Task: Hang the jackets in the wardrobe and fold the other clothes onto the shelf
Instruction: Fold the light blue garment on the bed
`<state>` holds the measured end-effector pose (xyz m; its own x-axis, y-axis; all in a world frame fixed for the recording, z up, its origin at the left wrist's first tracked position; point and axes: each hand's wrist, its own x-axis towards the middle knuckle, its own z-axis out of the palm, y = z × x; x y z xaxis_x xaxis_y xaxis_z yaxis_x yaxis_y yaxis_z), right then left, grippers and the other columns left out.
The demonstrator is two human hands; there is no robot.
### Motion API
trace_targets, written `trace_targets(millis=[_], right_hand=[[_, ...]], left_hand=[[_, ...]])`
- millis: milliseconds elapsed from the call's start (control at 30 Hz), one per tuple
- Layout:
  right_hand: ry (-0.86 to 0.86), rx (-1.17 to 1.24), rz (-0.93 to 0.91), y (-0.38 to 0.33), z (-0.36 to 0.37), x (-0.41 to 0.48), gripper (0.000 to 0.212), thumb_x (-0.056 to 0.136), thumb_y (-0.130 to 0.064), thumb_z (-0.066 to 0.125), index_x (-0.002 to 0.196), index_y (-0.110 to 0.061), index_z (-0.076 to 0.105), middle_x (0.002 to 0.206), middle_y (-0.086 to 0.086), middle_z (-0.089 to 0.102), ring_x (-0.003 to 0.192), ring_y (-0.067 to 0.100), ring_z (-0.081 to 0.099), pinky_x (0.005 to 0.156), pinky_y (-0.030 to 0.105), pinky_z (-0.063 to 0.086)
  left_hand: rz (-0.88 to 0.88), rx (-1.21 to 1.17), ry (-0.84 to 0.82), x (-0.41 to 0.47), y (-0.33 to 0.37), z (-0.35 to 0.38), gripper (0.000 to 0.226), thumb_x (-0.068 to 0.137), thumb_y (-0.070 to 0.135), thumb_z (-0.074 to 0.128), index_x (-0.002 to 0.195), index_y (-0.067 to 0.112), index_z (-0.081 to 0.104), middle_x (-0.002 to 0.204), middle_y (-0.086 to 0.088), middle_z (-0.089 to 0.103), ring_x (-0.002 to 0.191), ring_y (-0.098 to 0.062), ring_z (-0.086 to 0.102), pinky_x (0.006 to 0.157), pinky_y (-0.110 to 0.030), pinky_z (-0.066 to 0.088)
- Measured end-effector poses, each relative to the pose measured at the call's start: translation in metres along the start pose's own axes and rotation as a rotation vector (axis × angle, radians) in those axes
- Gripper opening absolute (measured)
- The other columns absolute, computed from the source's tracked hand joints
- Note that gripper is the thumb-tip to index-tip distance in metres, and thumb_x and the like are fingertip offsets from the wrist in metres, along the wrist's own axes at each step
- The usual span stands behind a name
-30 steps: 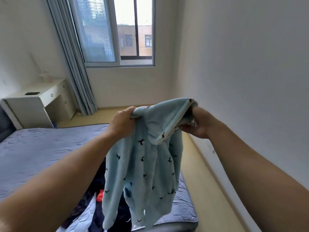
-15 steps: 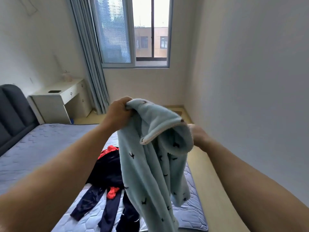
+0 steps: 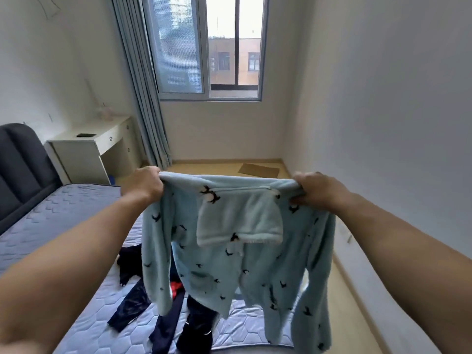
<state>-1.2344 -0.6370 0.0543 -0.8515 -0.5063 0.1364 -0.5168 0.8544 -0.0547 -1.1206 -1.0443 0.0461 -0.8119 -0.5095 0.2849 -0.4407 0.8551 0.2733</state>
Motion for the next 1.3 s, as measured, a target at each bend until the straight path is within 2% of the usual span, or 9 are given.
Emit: trace_targets(millis=[133,233,333,433,533,667,900,1133,1300], right_hand=[[0.074,0.011,0.074,0.002,0.004,-0.002,0.011,0.090,-0.019,0.058,0.090,-0.019,0.047,0.104,0.014,0.065,0.094,0.034,0.062,0.075,0.040,0.049],[0.177,-0.115,0.334,0.002,0.010,-0.005,0.014,0.090,-0.011,0.042,0.081,-0.019,0.048,0.089,0.006,0.060,0.083,0.032,0.061,0.077,0.039,0.044],[0.163,0.134,0.562,0.008,0.016,-0.003,0.020,0.093,-0.007,0.039,0.079,-0.015,0.052,0.090,0.009,0.061,0.070,0.024,0.054,0.066,0.037,0.048],[0.184,0.698,0.724,0.015,0.020,-0.002,0.023,0.096,-0.003,0.040,0.100,-0.008,0.062,0.100,0.014,0.059,0.081,0.031,0.058,0.055,0.041,0.061],[0.266,1.039,0.830,0.019,0.027,-0.007,0.026,0.096,-0.003,0.039,0.102,-0.005,0.064,0.104,0.014,0.060,0.088,0.032,0.058,0.068,0.049,0.062],[0.297,0.681,0.710,0.031,0.037,-0.023,0.017,0.094,-0.007,0.045,0.094,-0.009,0.062,0.090,0.009,0.061,0.070,0.018,0.051,0.068,0.033,0.044],[0.152,0.239,0.513,0.029,0.057,-0.048,0.018,0.090,-0.014,0.050,0.102,-0.009,0.063,0.104,0.018,0.066,0.099,0.040,0.061,0.089,0.044,0.052],[-0.143,0.113,0.540,0.023,0.099,-0.070,0.012,0.092,-0.011,0.045,0.090,-0.013,0.057,0.104,0.013,0.062,0.086,0.033,0.057,0.075,0.039,0.049],[-0.438,-0.016,0.515,0.022,0.131,-0.082,0.012,0.092,-0.018,0.054,0.098,-0.011,0.061,0.120,0.014,0.063,0.110,0.033,0.063,0.088,0.037,0.052]], left_hand=[[-0.173,-0.491,-0.033,0.001,0.002,0.017,0.021,0.098,0.011,0.040,0.099,0.009,0.060,0.109,-0.020,0.063,0.094,-0.042,0.062,0.071,-0.044,0.058],[-0.317,-0.867,-0.102,-0.004,0.008,0.028,0.025,0.103,0.022,0.041,0.113,0.008,0.058,0.113,-0.017,0.058,0.096,-0.040,0.062,0.056,-0.048,0.061],[-0.231,-0.810,-0.015,-0.008,0.009,0.034,0.021,0.099,0.026,0.043,0.102,0.009,0.055,0.102,-0.016,0.059,0.098,-0.040,0.060,0.076,-0.055,0.059],[-0.099,-0.656,0.072,-0.009,0.013,0.039,0.017,0.100,0.023,0.044,0.090,0.010,0.049,0.089,-0.013,0.057,0.088,-0.036,0.055,0.070,-0.041,0.040],[-0.001,-0.574,0.132,-0.013,0.021,0.040,0.019,0.102,0.026,0.048,0.091,0.010,0.051,0.090,-0.014,0.056,0.083,-0.029,0.047,0.069,-0.036,0.030],[0.017,-0.545,0.163,-0.025,0.028,0.043,0.022,0.102,0.025,0.049,0.101,0.004,0.056,0.096,-0.016,0.055,0.087,-0.029,0.047,0.073,-0.035,0.031],[-0.100,-0.389,0.002,-0.060,0.007,0.071,0.037,0.105,0.039,0.040,0.111,0.007,0.057,0.108,-0.025,0.064,0.090,-0.037,0.054,0.074,-0.039,0.037],[-0.050,-0.123,-0.130,-0.118,-0.024,0.099,0.035,0.097,0.039,0.059,0.099,0.005,0.055,0.100,-0.025,0.064,0.090,-0.040,0.058,0.073,-0.045,0.046],[0.052,0.271,-0.331,-0.154,-0.040,0.114,0.020,0.089,0.026,0.068,0.096,0.011,0.056,0.106,-0.016,0.066,0.099,-0.037,0.061,0.081,-0.041,0.049]])
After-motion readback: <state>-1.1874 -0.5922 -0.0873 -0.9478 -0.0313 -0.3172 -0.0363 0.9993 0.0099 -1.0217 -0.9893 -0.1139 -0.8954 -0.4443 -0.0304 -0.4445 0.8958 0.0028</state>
